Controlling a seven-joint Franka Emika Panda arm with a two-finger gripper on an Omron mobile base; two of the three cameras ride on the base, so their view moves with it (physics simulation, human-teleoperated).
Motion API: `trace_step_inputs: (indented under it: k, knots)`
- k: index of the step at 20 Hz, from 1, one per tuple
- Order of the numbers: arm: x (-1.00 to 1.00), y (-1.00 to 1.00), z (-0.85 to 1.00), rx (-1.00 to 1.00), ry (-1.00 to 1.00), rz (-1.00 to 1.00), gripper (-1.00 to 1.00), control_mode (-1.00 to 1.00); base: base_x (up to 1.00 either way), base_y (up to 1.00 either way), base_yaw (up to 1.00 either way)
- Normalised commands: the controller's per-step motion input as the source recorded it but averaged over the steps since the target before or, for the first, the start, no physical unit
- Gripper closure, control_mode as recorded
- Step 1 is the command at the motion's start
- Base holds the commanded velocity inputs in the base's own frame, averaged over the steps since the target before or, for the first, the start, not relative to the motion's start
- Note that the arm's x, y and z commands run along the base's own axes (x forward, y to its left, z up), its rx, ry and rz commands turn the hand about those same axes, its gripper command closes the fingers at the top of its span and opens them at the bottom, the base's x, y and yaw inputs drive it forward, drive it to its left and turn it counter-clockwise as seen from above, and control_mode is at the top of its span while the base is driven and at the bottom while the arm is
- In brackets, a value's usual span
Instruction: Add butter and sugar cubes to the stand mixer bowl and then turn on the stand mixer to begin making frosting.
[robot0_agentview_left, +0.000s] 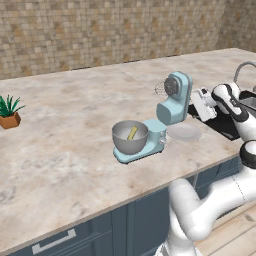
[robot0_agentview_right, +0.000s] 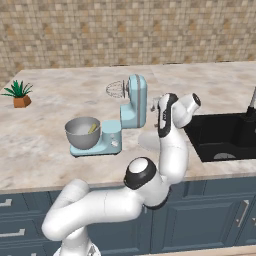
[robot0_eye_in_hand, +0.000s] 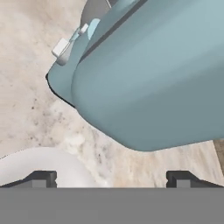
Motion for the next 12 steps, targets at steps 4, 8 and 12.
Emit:
trace_step_inputs:
  k: [4,8,12]
  knots:
    - [0.0,0.0,0.01,0.0,-0.07,0.09,-1.0,-1.0,0.0,0.0,0.0]
    - [0.0,0.01,0.0,0.0,-0.06,-0.02,-1.0,-1.0,0.0,0.0,0.0]
    - [0.0,0.03,0.0,0.0,-0.04,-0.1,-1.0,-1.0,0.0,0.0,0.0]
